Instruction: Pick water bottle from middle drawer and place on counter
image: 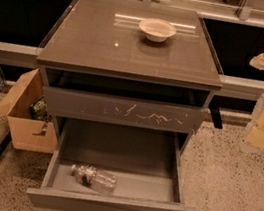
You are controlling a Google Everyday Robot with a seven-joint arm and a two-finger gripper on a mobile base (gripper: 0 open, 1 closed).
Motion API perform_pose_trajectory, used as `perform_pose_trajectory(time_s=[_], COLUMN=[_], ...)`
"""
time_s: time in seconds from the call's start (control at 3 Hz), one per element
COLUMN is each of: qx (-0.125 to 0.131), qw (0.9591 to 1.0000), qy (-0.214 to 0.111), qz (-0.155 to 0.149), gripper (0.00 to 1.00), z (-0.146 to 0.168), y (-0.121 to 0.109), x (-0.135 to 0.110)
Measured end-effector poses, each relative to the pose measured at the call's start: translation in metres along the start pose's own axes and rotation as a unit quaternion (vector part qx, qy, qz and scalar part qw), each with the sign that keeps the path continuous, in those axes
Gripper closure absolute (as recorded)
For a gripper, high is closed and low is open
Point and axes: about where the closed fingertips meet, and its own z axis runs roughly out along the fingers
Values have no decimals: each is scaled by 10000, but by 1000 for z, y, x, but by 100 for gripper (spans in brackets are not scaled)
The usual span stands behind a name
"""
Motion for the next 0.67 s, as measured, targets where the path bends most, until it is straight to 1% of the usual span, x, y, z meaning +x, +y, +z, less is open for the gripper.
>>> perform_pose_trajectory(time_s=[0.33, 0.67], qx=[6, -85], qw=[10000, 9999], qy=[-2, -76], qz=[-2, -88], gripper=[0, 0], z=[0, 32], y=[0, 0], x=[0, -15])
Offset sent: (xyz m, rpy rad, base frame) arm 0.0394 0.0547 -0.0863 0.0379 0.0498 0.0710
